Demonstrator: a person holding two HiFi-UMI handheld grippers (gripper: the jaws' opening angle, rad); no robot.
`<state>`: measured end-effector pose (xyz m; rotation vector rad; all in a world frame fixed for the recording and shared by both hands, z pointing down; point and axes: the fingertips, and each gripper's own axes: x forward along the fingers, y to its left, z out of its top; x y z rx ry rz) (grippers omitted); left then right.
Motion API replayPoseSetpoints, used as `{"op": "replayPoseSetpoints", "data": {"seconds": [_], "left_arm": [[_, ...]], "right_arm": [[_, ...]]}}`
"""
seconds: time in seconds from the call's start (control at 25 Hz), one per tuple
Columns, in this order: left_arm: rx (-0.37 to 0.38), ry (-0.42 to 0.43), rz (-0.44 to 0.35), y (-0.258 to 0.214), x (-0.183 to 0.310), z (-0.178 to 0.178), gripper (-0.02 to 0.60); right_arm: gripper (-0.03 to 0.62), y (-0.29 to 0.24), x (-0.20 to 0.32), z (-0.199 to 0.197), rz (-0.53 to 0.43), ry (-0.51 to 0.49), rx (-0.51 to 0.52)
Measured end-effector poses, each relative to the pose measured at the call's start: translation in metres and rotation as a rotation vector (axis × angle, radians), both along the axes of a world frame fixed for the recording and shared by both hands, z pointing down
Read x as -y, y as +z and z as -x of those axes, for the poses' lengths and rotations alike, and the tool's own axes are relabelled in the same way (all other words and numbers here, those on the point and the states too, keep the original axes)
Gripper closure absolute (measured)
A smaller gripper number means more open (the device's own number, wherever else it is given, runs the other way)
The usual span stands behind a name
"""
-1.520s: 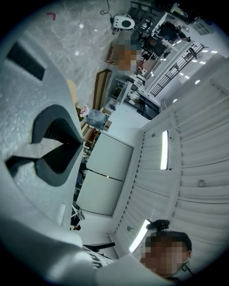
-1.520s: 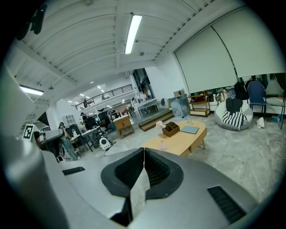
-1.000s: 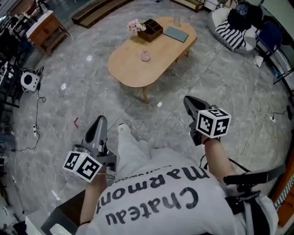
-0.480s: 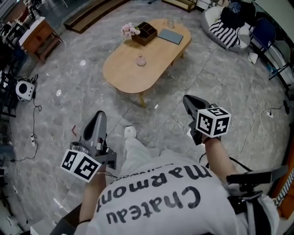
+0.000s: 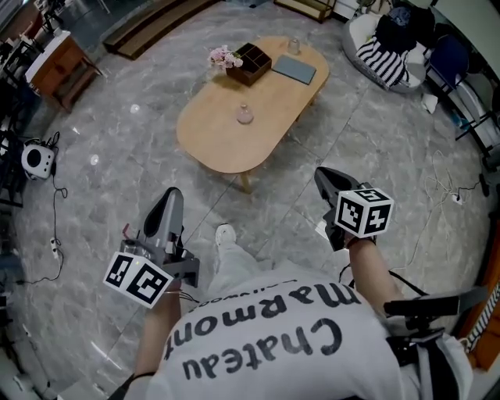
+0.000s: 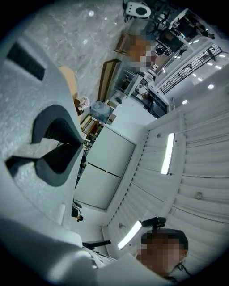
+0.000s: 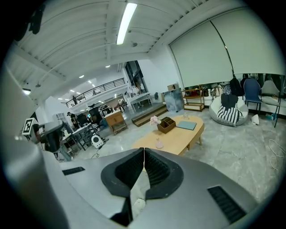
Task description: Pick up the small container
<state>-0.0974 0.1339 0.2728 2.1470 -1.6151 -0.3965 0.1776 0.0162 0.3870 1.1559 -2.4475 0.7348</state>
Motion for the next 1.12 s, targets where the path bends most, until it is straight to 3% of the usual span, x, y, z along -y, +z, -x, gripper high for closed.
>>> {"op": "replayPoseSetpoints", "data": {"seconds": [0.52,1.12], "left_arm": [[-0.015,0.000,0.021,-0.001,0.075,0.091,0.567],[-0.033,0.148,0.023,-0.001,0.146,0.157,0.568]], "right_arm": [[0.580,-0.005,0.059,0.080,0.013,0.040,0.004],[0.580,-0.012,0.082,0.132,0.013,0.174,-0.024]]}}
